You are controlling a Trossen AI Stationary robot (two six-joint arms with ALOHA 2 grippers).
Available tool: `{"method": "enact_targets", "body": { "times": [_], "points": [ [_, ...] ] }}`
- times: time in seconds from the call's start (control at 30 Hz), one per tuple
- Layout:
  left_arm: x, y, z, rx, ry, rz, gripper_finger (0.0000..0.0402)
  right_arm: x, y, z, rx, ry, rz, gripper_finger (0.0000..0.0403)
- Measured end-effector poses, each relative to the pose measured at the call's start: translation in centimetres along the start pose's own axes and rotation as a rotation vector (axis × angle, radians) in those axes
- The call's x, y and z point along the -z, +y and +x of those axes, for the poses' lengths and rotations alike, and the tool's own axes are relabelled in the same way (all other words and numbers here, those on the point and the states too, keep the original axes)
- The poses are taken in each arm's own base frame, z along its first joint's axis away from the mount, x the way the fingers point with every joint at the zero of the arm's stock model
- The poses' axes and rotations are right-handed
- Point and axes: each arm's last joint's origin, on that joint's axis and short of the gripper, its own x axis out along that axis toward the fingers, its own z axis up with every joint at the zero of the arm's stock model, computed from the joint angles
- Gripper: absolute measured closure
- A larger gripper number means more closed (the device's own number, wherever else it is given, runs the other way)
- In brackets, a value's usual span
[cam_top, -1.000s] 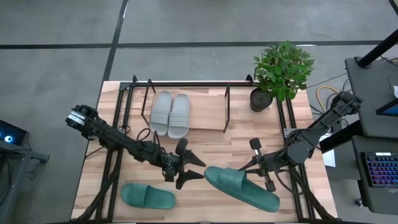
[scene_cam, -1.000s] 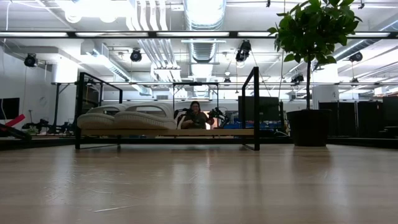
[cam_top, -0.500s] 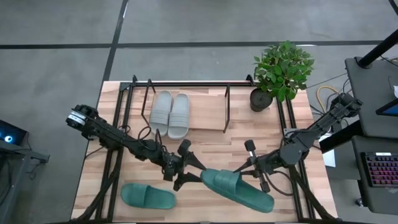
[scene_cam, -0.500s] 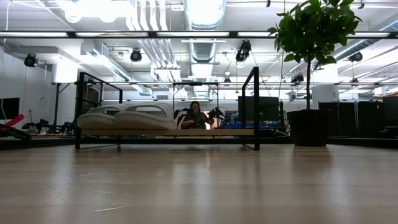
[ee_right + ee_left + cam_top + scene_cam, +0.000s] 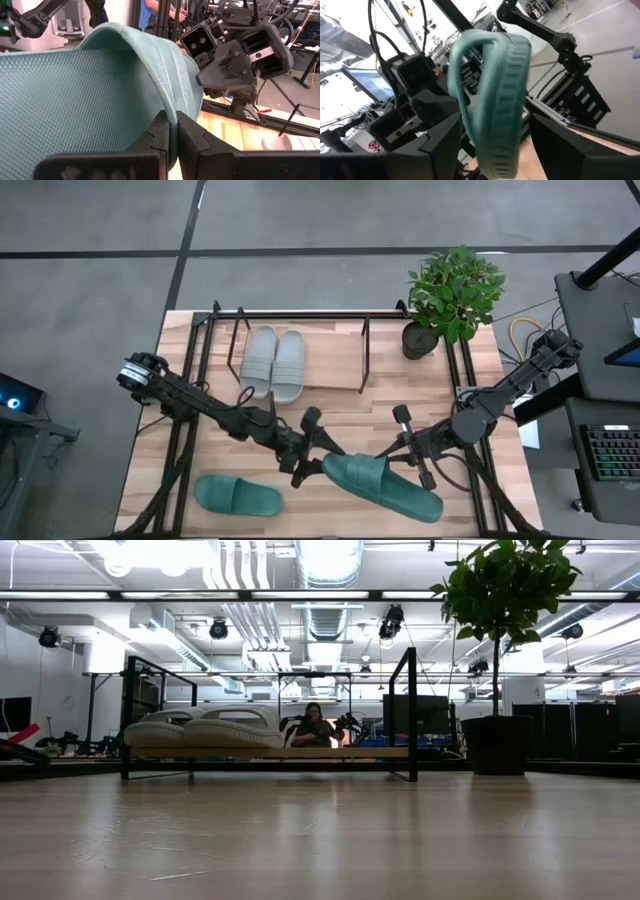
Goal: Pick and place slides into the shelf
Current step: Put the right green slide on the shelf
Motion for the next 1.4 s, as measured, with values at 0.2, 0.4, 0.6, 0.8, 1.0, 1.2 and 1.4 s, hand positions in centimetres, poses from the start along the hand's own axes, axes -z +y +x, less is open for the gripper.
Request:
{"method": "enact_targets", "body": {
  "times": [0.2, 0.4, 0.6, 0.8, 1.0, 1.2, 1.4],
  "points": [
    [0.0, 0.0, 0.0, 0.006, -0.001, -0.001, 0.0197, 0.1, 0.0, 0.0, 0.000, 0.007, -0.003, 0.0394],
    [-0.2, 0.0, 0.1, 0.033, -0.037, -0.001, 0.0262, 0.1, 0.0, 0.0, 0.001, 0.006, -0.003, 0.0394],
    [-0.4, 0.1, 0.2, 0.047, -0.051, 0.006, 0.0374, 0.0, 0.0, 0.0, 0.003, 0.003, -0.004, 0.0394],
    [-0.4, 0.1, 0.2, 0.043, -0.051, 0.008, 0.0382, 0.0, 0.0, 0.0, 0.005, 0.003, -0.009, 0.0385],
    [-0.4, 0.3, 0.1, 0.013, -0.033, 0.013, 0.0384, -1.1, -0.6, -1.3, 0.074, 0.016, -0.010, 0.0341],
    [-0.5, 0.7, -0.1, -0.050, 0.021, 0.011, 0.0384, -2.4, -1.6, -3.7, 0.226, 0.106, -0.005, 0.0293],
    [-0.4, 0.5, -0.5, -0.049, 0.105, 0.013, 0.0384, -4.2, -2.2, -5.6, 0.246, 0.078, 0.068, 0.0264]
  ]
}}
